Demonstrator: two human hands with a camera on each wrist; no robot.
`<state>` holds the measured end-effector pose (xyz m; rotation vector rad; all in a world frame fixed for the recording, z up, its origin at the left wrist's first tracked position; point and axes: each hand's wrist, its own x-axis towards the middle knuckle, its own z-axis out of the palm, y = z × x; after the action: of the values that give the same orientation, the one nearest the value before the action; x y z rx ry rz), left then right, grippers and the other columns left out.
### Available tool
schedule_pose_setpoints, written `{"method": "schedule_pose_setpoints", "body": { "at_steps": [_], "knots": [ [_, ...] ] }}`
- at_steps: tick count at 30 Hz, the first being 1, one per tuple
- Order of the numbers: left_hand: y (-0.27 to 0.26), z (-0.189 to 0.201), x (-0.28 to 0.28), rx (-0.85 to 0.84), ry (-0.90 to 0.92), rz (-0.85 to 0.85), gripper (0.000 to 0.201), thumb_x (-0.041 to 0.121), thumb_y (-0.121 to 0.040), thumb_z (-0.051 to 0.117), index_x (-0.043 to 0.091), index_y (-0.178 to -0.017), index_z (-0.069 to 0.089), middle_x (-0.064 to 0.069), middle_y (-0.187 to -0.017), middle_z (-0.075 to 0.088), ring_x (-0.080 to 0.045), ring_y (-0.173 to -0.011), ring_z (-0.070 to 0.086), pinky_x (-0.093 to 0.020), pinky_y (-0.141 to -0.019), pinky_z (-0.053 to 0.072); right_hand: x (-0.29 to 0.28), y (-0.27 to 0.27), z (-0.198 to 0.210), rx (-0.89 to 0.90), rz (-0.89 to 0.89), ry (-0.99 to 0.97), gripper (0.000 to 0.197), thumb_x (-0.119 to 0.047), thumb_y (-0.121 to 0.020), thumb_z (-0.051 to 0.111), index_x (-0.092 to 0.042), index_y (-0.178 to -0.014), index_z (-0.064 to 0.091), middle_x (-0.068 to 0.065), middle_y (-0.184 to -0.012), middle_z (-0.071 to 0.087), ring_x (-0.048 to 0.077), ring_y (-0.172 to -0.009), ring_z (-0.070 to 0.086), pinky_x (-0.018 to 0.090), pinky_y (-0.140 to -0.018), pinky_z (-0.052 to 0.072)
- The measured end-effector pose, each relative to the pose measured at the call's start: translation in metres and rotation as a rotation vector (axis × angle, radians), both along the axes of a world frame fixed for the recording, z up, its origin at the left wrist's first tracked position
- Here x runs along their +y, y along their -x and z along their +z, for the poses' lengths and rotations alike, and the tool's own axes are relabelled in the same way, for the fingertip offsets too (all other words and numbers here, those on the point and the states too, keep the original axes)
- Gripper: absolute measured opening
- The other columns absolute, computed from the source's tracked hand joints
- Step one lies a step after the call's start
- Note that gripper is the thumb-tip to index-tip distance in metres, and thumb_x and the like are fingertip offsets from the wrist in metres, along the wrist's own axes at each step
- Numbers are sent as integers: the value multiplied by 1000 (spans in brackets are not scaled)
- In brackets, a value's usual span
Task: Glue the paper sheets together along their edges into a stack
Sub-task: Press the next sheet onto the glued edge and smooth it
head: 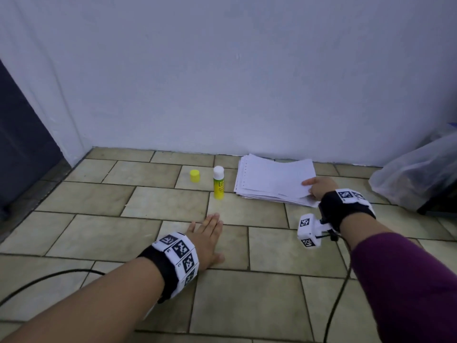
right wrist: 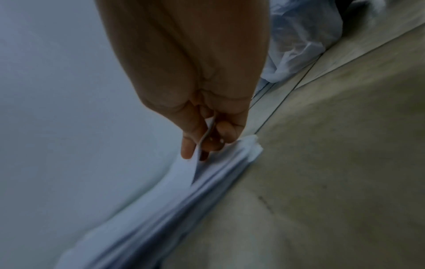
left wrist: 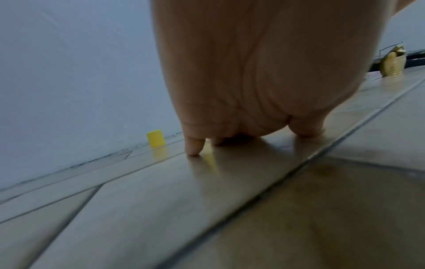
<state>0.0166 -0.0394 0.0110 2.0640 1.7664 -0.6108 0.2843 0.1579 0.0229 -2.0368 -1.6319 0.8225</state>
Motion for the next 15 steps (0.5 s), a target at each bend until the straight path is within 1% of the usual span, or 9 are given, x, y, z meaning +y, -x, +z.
{"method": "schedule_pose_setpoints", "body": {
  "at_steps": [2,4,6,7,8,10,11,13,15],
  "knots": [
    [1,-2,1,-2,0,-4,81,46,-100,35,8,-151,-16,-7,-157,-27,-17,-146,-20,-44,-118,-4,0,1,-1,-132,56,26,37,8,-89,44,-10,-106,70,8,-102,60,25,-84,58,21,-69,45],
    [2,-4,1,-7,-8,-9,83,47,-100,36,8,-150,-17,-7,-157,-27,-17,-146,-20,-44,-118,-5,0,2,0,-239,92,20,37,4,-86,47,-18,-103,72,5,-113,63,23,-94,60,22,-78,45],
    [3,-5,1,-8,-18,-10,84,48,-99,37,8,-150,-17,-6,-157,-27,-17,-147,-19,-43,-118,-5,2,1,0,-300,99,12,31,-3,-83,57,-24,-100,71,2,-115,63,20,-93,60,21,-77,45],
    [3,-6,0,-6,-20,-10,84,49,-99,37,8,-150,-17,-6,-157,-27,-18,-147,-19,-43,-118,-5,6,0,-1,-321,103,18,29,-7,-81,64,-24,-105,69,2,-116,63,20,-97,60,21,-78,44],
    [3,-6,1,-4,-20,-11,85,49,-99,37,8,-150,-17,-7,-157,-27,-18,-147,-19,-43,-118,-5,8,-2,-2,-332,106,28,37,-11,-79,70,-22,-114,63,5,-119,62,22,-103,60,23,-82,44],
    [3,-5,1,-3,-10,-13,85,49,-99,36,8,-150,-18,-7,-156,-28,-18,-146,-19,-43,-118,-6,16,-3,-5,-334,92,56,66,-15,-76,77,-16,-133,45,11,-126,58,28,-113,57,29,-88,44],
    [3,-4,1,-8,0,-12,85,49,-99,36,7,-150,-19,-7,-156,-29,-18,-146,-20,-43,-118,-7,19,-3,-5,-342,85,70,76,-16,-75,78,-13,-139,36,13,-128,56,30,-115,56,32,-88,44],
    [4,-2,1,-20,18,-12,84,48,-100,35,7,-149,-19,-6,-156,-29,-18,-146,-21,-43,-117,-8,24,-1,-5,-384,71,107,85,-17,-73,80,-7,-140,29,16,-131,53,33,-116,55,34,-85,44],
    [4,-1,2,-34,27,-13,84,48,-100,35,7,-149,-20,-5,-156,-29,-18,-146,-22,-43,-117,-9,28,1,-2,-386,51,136,85,-13,-73,81,-2,-139,29,18,-131,52,35,-118,53,35,-84,43]
  ]
}}
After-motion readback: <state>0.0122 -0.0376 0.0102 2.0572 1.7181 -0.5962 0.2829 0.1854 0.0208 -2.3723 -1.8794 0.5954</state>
